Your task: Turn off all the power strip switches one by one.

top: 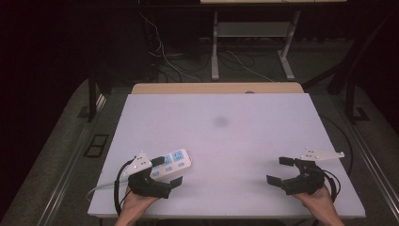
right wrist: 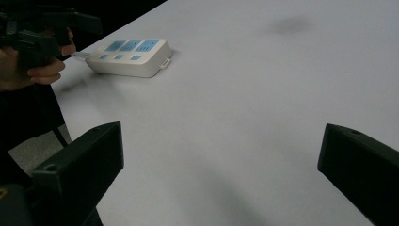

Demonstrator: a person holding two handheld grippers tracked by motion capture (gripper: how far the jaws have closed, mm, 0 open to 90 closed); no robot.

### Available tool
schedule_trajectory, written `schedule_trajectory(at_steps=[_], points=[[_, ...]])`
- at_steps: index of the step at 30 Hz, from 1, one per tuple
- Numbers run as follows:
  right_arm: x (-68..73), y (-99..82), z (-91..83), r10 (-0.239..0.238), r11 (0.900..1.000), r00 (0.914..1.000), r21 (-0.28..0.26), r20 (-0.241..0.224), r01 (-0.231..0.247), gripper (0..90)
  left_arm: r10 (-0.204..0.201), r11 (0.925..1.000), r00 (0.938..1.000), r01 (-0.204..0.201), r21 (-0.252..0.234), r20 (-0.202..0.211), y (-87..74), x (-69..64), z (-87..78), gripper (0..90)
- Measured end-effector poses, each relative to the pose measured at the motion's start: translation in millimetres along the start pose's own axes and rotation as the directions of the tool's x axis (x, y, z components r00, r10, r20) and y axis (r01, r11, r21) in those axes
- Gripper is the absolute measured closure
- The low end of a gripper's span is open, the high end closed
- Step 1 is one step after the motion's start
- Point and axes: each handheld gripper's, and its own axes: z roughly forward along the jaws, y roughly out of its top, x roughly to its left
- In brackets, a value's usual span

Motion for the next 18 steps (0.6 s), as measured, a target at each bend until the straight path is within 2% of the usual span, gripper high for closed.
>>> schedule_trajectory(at_steps=[18], points=[[-2.9,-2.8,0.7,0.015,0.9997,0.9999,0.02,0.007,-0.015,0.6,0.001,1.0,1.0,-0.001,0.0,0.003,0.3,-0.9,0.1,0.0]])
